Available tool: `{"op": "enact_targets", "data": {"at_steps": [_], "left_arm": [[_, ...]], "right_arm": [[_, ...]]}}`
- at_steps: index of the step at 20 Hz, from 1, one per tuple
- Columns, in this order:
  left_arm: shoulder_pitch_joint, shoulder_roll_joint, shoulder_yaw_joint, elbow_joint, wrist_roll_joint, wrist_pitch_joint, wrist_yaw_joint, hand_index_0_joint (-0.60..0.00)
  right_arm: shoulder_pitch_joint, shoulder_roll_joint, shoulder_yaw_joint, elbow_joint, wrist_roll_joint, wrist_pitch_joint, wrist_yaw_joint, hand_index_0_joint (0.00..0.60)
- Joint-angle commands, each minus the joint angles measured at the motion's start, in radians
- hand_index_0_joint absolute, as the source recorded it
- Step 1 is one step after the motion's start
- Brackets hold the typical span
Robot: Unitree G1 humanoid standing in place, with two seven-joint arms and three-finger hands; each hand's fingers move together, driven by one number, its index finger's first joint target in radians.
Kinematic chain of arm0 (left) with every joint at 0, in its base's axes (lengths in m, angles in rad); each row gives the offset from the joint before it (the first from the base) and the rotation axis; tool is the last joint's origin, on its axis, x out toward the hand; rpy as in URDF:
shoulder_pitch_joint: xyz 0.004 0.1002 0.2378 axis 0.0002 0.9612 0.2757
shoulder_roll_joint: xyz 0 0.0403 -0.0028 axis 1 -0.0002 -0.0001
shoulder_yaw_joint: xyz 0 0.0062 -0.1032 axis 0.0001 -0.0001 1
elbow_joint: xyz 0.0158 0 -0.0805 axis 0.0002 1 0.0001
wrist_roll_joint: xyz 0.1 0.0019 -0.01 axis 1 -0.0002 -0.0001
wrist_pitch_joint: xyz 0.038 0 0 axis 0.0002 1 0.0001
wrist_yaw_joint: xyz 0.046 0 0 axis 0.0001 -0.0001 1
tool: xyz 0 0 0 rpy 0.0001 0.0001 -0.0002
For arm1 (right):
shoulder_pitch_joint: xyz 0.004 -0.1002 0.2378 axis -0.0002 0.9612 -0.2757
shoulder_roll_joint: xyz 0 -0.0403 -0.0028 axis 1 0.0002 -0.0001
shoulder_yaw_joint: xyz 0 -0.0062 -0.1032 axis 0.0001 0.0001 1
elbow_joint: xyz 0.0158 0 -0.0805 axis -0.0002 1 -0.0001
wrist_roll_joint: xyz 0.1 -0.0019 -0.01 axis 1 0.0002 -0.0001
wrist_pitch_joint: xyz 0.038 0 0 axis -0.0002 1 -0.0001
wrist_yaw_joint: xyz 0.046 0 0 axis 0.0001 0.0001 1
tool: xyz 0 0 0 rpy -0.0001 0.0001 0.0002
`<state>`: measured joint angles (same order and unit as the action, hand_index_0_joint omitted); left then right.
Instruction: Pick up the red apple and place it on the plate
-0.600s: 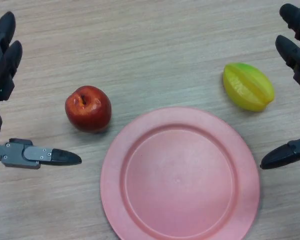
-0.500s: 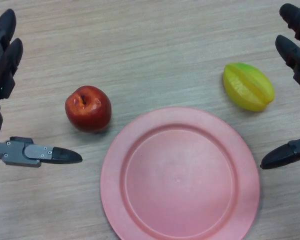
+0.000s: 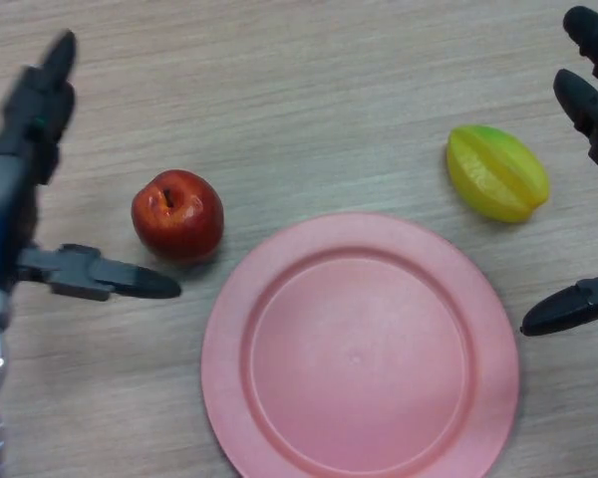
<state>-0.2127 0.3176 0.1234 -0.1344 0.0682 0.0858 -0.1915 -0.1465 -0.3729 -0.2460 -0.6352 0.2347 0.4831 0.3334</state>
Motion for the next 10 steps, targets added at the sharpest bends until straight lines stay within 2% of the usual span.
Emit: {"op": "enact_targets", "data": {"at_steps": [1,2,4,5,6,7,10], "left_arm": [[-0.118,0.037,-0.007,0.113,0.086,-0.216,0.096,0.0],[-0.137,0.033,-0.019,0.153,0.107,-0.236,0.107,0.0],[-0.159,0.035,-0.041,0.21,0.167,-0.285,0.125,-0.2],[-0.171,0.035,-0.058,0.25,0.226,-0.322,0.118,-0.349],[-0.178,0.03,-0.071,0.274,0.267,-0.344,0.101,-0.45],[-0.181,0.009,-0.082,0.295,0.32,-0.352,0.05,-0.598],[-0.19,0.013,-0.083,0.289,0.344,-0.358,0.047,-0.6]], "right_arm": [[-0.024,-0.039,-0.089,-0.066,0.07,-0.138,-0.027,0.0],[-0.022,-0.04,-0.094,-0.067,0.072,-0.138,-0.026,0.0],[-0.02,-0.042,-0.099,-0.069,0.073,-0.14,-0.024,0.0],[-0.018,-0.044,-0.107,-0.071,0.08,-0.139,-0.023,0.0],[-0.016,-0.046,-0.117,-0.075,0.089,-0.138,-0.023,0.0],[-0.004,-0.048,-0.14,-0.087,0.111,-0.142,-0.027,0.0],[0.006,-0.054,-0.161,-0.098,0.133,-0.127,-0.036,0.0]]}}
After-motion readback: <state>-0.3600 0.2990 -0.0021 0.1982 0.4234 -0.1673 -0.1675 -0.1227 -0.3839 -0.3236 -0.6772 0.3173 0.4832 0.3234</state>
